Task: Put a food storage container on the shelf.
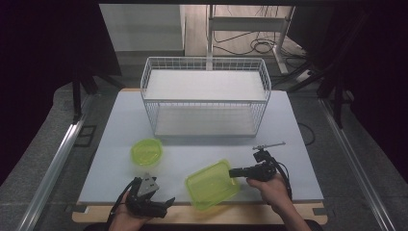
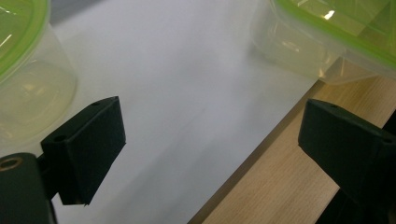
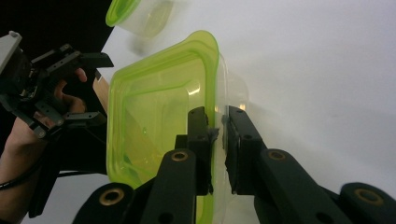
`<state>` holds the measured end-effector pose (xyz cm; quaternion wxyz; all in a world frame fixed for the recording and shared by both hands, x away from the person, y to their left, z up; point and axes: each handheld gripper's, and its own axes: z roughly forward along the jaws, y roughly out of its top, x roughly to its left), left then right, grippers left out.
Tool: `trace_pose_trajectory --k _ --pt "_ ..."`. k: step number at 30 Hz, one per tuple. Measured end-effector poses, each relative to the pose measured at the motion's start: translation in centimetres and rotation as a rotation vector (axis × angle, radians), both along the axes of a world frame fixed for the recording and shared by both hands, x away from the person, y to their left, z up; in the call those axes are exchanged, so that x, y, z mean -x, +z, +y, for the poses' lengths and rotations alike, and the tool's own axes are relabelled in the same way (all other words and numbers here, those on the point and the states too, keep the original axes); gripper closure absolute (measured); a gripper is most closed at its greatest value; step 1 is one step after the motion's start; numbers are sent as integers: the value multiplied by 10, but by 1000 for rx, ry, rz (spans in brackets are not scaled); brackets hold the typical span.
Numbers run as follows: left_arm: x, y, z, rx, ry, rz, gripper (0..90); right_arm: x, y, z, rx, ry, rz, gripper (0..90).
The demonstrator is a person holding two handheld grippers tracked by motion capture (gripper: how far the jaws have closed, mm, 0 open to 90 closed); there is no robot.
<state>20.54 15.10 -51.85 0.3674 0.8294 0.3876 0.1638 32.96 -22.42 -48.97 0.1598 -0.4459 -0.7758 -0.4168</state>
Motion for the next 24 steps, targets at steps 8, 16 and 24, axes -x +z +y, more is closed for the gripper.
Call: trace_pose_trajectory --k 8,16,24 --pt "0 0 1 -7 1 2 75 -2 11 -10 -31 -31 -34 813" --pt "-1 -1 2 -7 6 2 75 -8 24 -17 -102 -50 -44 814" --pt "-1 0 3 28 -4 6 70 -16 47 -20 -143 -64 -74 813"
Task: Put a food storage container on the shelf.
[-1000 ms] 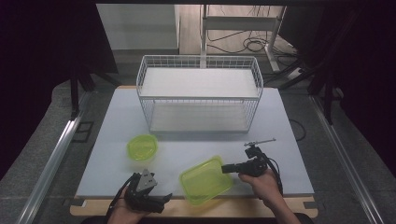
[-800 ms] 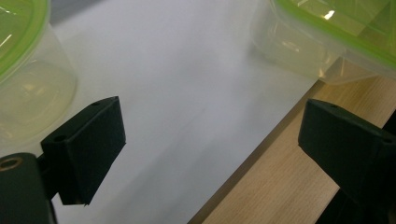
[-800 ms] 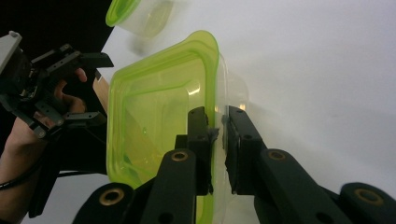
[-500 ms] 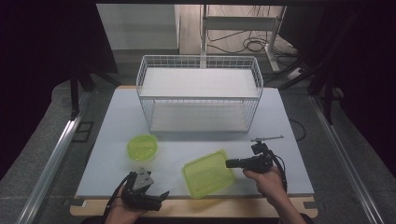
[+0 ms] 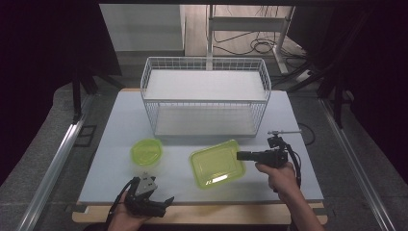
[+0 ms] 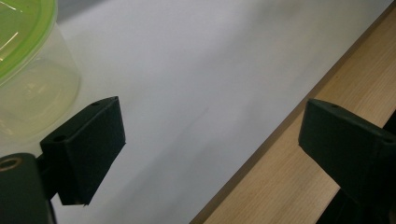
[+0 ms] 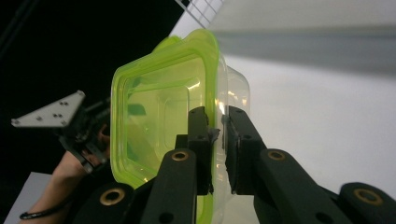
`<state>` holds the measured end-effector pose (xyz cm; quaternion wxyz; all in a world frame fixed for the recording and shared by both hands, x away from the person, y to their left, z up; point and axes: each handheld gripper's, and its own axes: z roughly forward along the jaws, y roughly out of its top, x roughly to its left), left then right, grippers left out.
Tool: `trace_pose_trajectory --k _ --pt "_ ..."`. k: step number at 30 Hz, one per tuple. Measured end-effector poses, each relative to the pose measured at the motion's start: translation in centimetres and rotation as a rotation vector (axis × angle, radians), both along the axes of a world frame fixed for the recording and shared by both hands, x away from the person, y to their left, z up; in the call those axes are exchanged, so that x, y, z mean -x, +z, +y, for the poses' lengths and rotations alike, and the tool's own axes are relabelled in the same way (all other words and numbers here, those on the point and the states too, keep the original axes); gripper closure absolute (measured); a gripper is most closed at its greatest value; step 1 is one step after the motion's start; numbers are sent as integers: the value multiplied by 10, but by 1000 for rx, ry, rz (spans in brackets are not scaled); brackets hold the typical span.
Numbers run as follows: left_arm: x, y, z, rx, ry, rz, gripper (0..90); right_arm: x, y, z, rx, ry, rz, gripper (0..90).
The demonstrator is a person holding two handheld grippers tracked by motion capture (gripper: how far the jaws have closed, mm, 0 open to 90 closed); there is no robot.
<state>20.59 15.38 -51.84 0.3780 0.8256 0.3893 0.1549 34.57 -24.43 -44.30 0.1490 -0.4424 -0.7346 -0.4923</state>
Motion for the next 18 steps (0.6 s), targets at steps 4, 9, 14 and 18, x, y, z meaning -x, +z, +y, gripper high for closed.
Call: trace_pose_trajectory --k 4,9,14,18 --pt "0 -1 -1 3 -11 2 43 -7 12 -1 -26 -7 -10 813" --pt "-1 -2 0 13 -7 -5 32 -16 27 -3 -45 -19 -20 813" --pt "-1 -4 -2 -4 -9 -10 30 -23 43 -2 -46 -28 -32 813" --pt "-1 -5 -4 -10 -20 -10 30 -30 55 0 -55 -38 -47 813"
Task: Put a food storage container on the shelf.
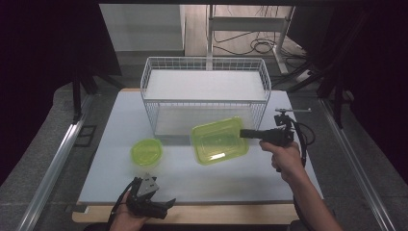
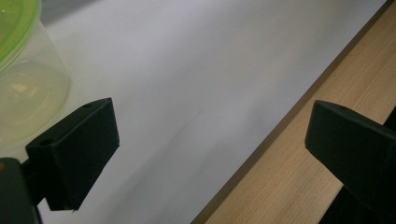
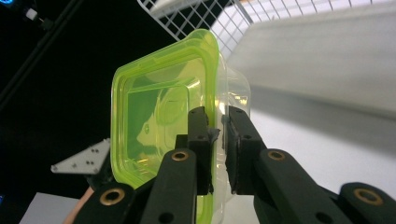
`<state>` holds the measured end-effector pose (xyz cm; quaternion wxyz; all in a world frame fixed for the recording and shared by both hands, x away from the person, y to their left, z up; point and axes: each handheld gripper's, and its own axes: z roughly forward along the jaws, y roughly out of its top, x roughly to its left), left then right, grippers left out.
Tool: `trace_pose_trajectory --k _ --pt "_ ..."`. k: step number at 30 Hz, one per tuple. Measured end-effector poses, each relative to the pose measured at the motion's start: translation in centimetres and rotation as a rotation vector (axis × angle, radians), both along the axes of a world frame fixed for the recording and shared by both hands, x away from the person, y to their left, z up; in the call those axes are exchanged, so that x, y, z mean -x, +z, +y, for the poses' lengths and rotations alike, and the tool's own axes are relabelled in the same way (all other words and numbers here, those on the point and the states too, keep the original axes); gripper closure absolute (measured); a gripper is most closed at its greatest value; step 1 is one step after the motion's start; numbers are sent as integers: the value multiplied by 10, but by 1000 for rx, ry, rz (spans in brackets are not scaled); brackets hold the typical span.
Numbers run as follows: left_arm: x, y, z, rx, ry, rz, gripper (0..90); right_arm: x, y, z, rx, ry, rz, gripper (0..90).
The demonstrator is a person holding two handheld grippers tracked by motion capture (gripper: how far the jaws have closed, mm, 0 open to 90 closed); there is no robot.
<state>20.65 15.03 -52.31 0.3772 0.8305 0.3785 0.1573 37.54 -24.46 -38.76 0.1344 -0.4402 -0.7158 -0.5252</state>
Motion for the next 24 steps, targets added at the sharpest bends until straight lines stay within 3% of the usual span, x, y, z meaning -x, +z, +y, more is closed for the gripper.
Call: trace_pose_trajectory --k 13,24 --pt "0 -1 0 0 -4 -10 29 -26 48 9 -32 -23 -52 813" --pt "0 -2 -1 -5 -5 -9 30 -54 75 19 -26 -75 -70 813"
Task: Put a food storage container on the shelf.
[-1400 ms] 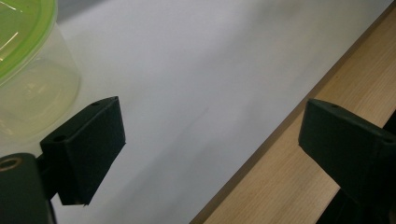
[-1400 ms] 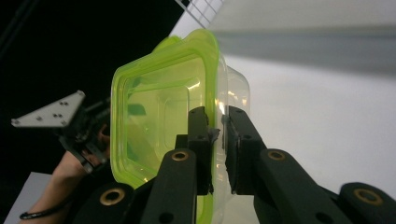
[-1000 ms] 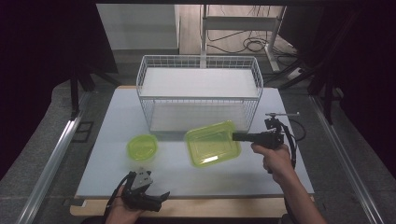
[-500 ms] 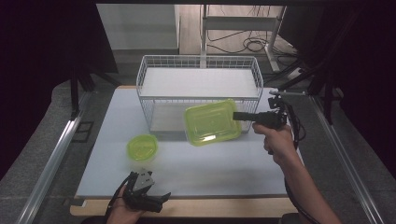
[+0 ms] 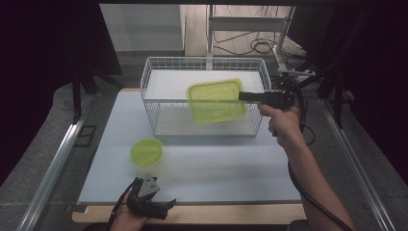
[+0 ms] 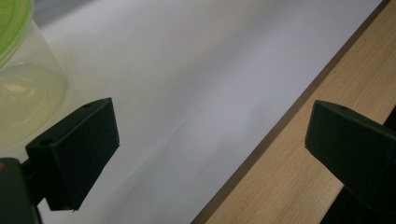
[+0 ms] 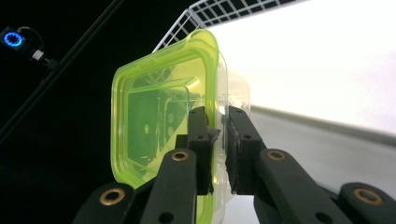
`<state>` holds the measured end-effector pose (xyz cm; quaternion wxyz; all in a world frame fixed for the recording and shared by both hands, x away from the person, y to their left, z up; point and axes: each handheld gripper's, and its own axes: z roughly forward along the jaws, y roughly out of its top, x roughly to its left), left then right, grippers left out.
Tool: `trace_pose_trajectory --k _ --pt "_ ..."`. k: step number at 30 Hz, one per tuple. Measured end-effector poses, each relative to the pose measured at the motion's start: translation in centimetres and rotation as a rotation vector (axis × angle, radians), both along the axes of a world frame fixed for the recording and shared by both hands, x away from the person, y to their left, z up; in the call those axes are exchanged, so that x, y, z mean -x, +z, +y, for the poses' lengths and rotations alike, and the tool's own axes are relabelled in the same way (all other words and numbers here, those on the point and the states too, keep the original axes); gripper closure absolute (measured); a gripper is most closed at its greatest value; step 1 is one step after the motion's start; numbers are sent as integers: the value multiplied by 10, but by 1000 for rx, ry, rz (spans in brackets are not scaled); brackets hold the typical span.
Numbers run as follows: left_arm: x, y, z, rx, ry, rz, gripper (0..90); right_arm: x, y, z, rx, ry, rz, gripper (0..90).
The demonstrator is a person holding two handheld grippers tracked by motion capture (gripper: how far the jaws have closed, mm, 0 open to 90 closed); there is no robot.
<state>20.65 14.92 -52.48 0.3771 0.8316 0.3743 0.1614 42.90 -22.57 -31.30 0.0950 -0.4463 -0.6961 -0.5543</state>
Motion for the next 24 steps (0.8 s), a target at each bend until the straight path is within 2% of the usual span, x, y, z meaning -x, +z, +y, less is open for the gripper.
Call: trace_pose_trajectory --k 11,24 --pt "0 0 1 8 0 1 30 -27 19 11 25 -77 -16 813" --pt "0 0 1 10 -5 2 30 -58 20 28 49 -160 -3 812"
